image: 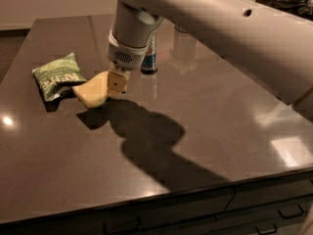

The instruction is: Move sponge near green jalapeno chip bag

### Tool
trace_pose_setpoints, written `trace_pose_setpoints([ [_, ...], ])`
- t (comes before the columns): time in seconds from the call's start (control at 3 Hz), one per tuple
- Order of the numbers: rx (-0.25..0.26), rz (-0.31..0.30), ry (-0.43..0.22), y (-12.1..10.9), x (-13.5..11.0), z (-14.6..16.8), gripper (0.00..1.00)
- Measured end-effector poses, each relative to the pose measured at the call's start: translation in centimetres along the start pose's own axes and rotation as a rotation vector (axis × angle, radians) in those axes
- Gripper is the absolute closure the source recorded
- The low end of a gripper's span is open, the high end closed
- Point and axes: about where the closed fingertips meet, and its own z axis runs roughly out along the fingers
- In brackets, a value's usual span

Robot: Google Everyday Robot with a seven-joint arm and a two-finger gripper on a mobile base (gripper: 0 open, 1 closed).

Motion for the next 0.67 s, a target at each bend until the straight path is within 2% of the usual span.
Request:
trace_pose_setpoints([
  [0.33, 0.025, 0.002, 0.004, -0.6, -1.2, 2.2, 0.84],
  [0.67, 0.028, -0.009, 0.021, -0.8, -1.9, 4.1, 0.62],
])
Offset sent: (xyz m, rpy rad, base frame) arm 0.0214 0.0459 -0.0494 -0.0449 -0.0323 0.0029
